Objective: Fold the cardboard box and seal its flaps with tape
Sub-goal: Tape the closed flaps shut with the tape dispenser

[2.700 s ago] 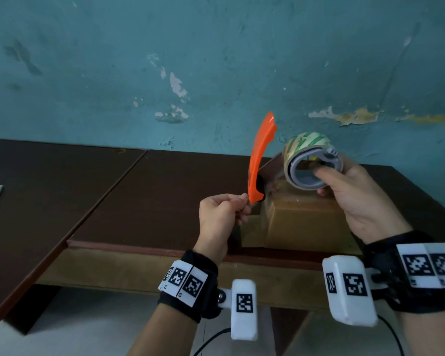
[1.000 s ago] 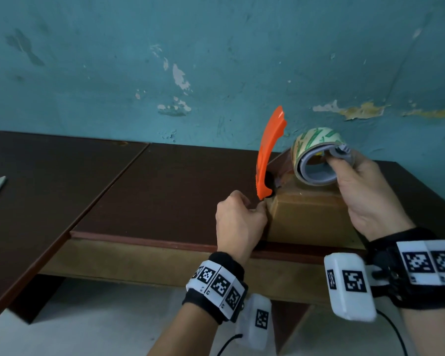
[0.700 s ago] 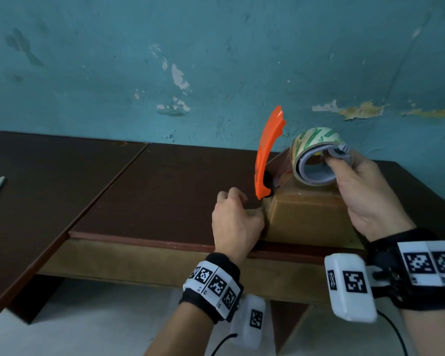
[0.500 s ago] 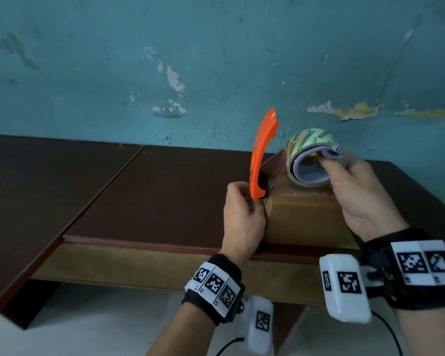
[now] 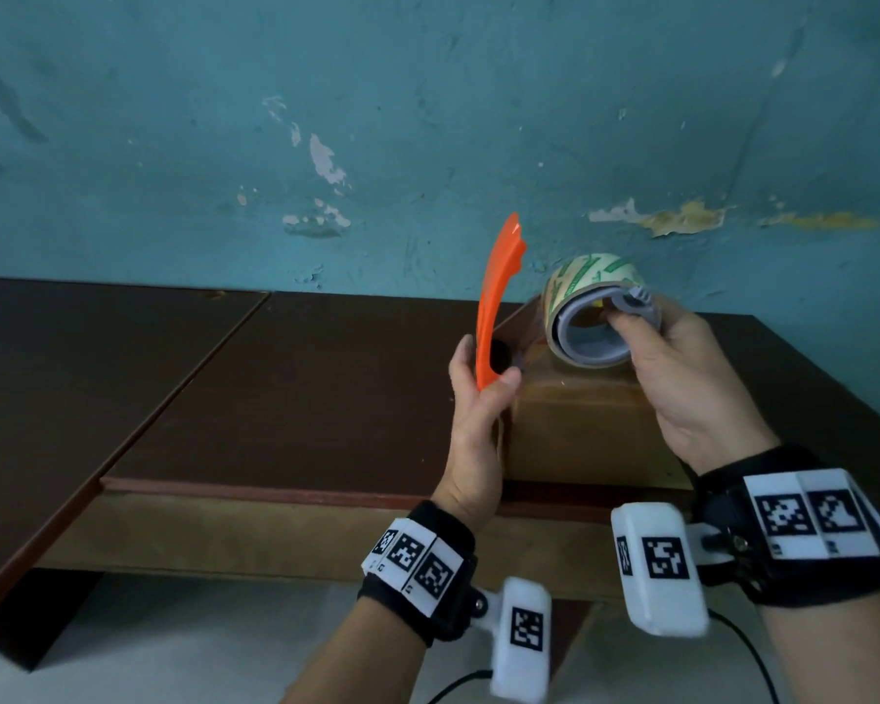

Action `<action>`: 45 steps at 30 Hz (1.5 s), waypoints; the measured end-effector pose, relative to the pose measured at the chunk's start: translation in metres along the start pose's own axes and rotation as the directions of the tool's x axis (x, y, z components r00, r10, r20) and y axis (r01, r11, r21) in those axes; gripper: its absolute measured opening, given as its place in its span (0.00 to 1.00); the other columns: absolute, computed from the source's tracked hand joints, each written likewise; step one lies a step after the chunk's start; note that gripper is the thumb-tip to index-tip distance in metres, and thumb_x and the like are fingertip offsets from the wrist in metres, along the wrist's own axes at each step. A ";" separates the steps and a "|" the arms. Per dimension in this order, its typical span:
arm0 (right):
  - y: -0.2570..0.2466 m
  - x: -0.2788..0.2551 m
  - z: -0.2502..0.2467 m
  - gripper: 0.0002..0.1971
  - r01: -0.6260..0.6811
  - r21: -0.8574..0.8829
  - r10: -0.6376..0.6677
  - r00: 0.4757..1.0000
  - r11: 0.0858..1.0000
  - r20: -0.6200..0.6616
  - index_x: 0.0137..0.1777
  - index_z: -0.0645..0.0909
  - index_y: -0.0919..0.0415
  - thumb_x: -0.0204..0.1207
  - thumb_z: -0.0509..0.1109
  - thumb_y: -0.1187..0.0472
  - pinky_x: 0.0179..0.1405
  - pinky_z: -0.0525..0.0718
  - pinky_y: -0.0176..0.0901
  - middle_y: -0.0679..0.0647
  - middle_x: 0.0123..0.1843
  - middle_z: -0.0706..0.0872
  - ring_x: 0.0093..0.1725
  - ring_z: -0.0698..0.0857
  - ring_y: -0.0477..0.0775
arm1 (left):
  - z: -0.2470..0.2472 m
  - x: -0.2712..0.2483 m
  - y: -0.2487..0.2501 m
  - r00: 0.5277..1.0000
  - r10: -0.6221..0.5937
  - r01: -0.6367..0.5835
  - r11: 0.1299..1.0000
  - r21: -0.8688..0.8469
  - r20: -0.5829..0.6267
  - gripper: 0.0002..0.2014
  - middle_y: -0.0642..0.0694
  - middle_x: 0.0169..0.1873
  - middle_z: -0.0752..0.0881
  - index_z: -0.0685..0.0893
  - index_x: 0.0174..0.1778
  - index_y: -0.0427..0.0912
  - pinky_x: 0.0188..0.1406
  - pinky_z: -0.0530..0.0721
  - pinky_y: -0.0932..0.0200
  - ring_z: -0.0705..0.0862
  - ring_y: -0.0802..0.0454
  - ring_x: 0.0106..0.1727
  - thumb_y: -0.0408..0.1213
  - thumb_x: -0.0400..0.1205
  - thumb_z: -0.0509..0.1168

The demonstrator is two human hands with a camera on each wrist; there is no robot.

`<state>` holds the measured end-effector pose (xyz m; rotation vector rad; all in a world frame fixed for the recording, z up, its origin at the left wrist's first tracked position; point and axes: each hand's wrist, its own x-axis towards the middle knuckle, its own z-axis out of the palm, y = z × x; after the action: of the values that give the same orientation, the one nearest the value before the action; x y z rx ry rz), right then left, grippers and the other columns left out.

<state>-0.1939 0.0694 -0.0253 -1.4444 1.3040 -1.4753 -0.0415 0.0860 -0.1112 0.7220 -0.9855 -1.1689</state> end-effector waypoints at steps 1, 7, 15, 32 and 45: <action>-0.001 0.000 0.001 0.10 0.000 -0.004 0.000 1.000 1.000 -0.004 0.62 0.87 0.58 0.84 0.69 0.61 0.62 0.85 0.43 0.51 0.56 0.93 0.57 0.91 0.46 | 0.003 -0.001 0.000 0.999 -0.042 0.043 0.999 0.033 -0.023 0.47 0.47 0.80 0.77 0.61 0.89 0.48 0.84 0.71 0.48 0.76 0.53 0.80 0.54 0.75 0.74; 0.001 0.001 0.001 0.10 -0.022 -0.041 0.021 0.999 0.999 -0.039 0.57 0.88 0.60 0.79 0.69 0.68 0.65 0.86 0.54 0.56 0.53 0.93 0.56 0.91 0.52 | 0.020 -0.001 -0.009 0.996 0.082 -0.075 0.987 0.145 -0.039 0.35 0.56 0.74 0.83 0.73 0.81 0.53 0.79 0.77 0.53 0.81 0.61 0.75 0.41 0.79 0.80; 0.003 0.000 0.001 0.09 0.075 -0.362 -0.117 0.988 0.929 -0.097 0.53 0.86 0.64 0.78 0.65 0.68 0.54 0.85 0.62 0.61 0.49 0.90 0.51 0.87 0.64 | 0.015 0.004 -0.009 0.994 0.105 -0.112 0.958 0.264 0.041 0.30 0.66 0.74 0.78 0.70 0.80 0.60 0.77 0.70 0.71 0.75 0.76 0.75 0.39 0.85 0.74; 0.000 0.009 -0.036 0.08 -0.018 -0.533 -0.056 0.991 0.846 -0.123 0.51 0.86 0.58 0.77 0.69 0.69 0.58 0.85 0.62 0.57 0.49 0.90 0.53 0.87 0.60 | 0.006 0.010 -0.012 0.996 -0.025 0.002 0.968 0.250 0.086 0.29 0.54 0.64 0.83 0.69 0.80 0.44 0.59 0.81 0.71 0.83 0.75 0.57 0.40 0.85 0.73; 0.004 0.010 -0.060 0.19 -0.112 -0.408 0.025 0.977 0.906 -0.212 0.67 0.80 0.58 0.81 0.63 0.75 0.38 0.94 0.62 0.63 0.64 0.85 0.52 0.91 0.66 | 0.008 0.009 -0.011 0.998 -0.003 -0.011 0.974 0.225 0.061 0.41 0.49 0.63 0.85 0.70 0.78 0.48 0.60 0.87 0.60 0.87 0.63 0.59 0.56 0.72 0.77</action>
<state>-0.2542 0.0704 -0.0192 -1.5160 1.8697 -1.3774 -0.0528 0.0743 -0.1148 0.8680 -1.1829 -1.0914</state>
